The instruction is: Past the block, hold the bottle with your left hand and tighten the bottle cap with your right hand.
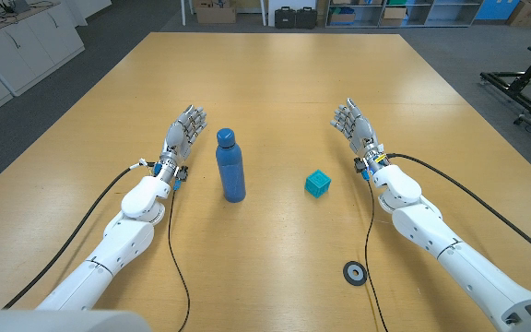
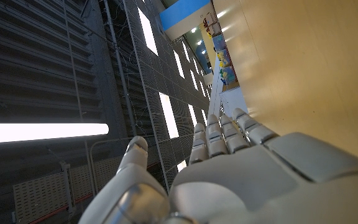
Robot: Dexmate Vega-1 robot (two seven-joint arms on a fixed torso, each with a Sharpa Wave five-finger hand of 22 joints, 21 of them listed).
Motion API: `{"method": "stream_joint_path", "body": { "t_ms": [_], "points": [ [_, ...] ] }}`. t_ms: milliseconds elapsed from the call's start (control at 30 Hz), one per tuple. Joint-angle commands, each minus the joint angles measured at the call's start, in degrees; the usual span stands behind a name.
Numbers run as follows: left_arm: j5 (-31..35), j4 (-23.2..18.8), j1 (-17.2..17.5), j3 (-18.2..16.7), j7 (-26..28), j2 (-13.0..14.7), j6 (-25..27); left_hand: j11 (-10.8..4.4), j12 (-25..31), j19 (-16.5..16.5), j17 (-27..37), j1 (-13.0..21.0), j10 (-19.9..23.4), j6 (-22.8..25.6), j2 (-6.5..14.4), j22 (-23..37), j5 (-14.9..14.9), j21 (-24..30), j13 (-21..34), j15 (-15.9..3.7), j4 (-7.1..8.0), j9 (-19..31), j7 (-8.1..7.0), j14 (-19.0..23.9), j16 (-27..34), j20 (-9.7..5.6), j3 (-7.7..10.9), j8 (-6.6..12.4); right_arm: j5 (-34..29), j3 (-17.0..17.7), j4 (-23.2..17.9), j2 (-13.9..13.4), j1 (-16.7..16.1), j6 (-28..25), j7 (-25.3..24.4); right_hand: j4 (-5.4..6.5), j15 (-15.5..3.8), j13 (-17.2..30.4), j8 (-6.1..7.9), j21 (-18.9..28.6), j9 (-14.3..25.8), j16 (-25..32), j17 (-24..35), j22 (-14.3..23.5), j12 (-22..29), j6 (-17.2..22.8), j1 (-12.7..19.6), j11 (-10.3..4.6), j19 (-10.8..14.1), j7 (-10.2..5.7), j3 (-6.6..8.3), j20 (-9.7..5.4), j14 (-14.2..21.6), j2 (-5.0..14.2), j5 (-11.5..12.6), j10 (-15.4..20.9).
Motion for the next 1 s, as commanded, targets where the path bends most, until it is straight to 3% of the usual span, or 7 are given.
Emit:
{"method": "stream_joint_path", "body": {
  "t_ms": [33,1000],
  "points": [
    [-0.2,-1.3,3.1,-0.9,0.2,0.5,-1.9,0.1,0.4,0.5,0.1,0.3,0.4,0.6,0.2,0.3,0.2,0.5,-0.1,-0.57,-0.01,0.3,-0.14,0.5,0.3,-4.03,0.54,0.47,-0.3,-0.3,-0.3,0.1,-0.2,0.1,-0.1,-0.23,0.23,0.0,0.32,0.0,0.1,0.1,-0.1,0.1,0.2,0.5,0.4,0.17,0.2,2.19,0.07,0.23,0.0,0.15,0.5,0.6],
    [-0.4,-2.5,8.0,-1.9,0.2,0.6,-6.6,0.32,0.5,1.0,0.1,0.8,1.1,1.6,0.7,0.3,0.2,0.5,-0.2,-0.63,-0.26,0.4,-0.37,1.2,0.4,-3.95,0.86,0.72,-0.6,-1.2,0.1,1.2,0.1,-0.5,-0.6,-0.36,0.2,0.0,0.27,-0.3,0.1,0.2,-0.1,0.1,0.2,0.8,0.6,0.09,0.3,2.04,0.09,0.49,0.3,0.38,0.5,0.8]
  ]
}}
